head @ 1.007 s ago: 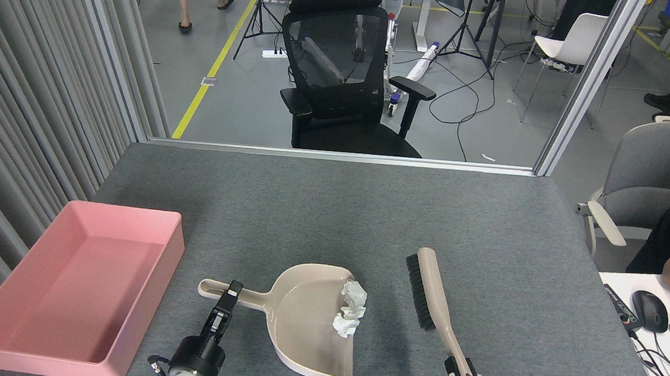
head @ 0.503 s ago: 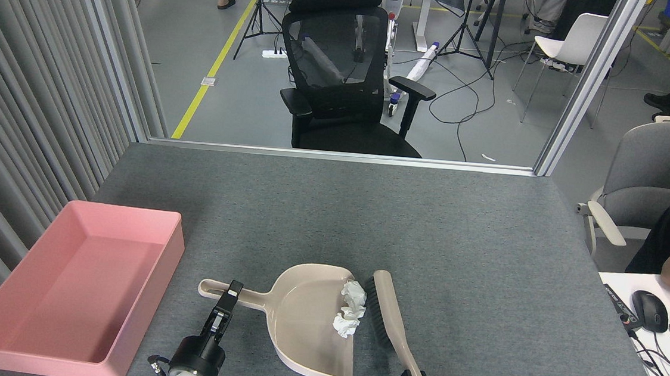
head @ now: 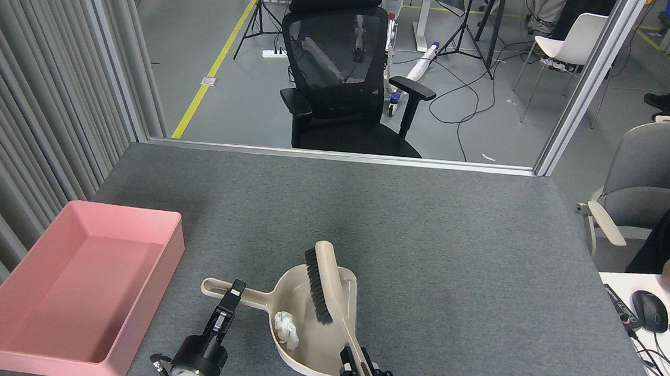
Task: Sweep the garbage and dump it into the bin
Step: 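Sweep the white paper balls into the dustpan with the brush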
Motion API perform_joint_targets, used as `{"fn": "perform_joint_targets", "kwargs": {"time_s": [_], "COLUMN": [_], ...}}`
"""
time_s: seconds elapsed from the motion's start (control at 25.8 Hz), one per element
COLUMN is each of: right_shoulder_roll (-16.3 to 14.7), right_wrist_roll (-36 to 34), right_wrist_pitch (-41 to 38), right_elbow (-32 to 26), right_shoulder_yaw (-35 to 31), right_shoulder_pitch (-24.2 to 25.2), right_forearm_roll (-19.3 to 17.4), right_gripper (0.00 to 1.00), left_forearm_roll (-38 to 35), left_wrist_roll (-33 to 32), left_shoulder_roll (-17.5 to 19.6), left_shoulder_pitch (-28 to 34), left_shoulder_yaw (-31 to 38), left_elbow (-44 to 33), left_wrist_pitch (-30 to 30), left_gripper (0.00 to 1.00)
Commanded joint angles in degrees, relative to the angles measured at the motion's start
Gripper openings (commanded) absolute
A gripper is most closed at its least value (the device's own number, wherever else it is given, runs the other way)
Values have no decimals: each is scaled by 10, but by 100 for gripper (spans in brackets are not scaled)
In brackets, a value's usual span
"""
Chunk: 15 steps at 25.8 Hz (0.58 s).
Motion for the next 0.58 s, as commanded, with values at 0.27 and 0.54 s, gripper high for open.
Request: {"fn": "perform_joint_targets", "kwargs": {"time_s": [0.27, 0.54], "right_shoulder_roll": [-92, -125], "right_wrist_roll": [1, 1], "right_wrist_pitch": [-57, -116], "right_elbow": [-47, -43], "right_shoulder_yaw": [-181, -264], "right_shoulder_pitch": [34, 57], "right_forearm_roll": [-29, -28], "right_gripper": [4, 7], "left_forearm_roll": [45, 116], "left_wrist_roll": [-6, -14], "left_shoulder_roll": [0, -1], "left_shoulder_pitch": [-1, -1], "left_shoulder_yaw": [2, -1], "left_elbow": [-5, -19], "left_wrist_pitch": [7, 43], "left_gripper": [15, 15]}}
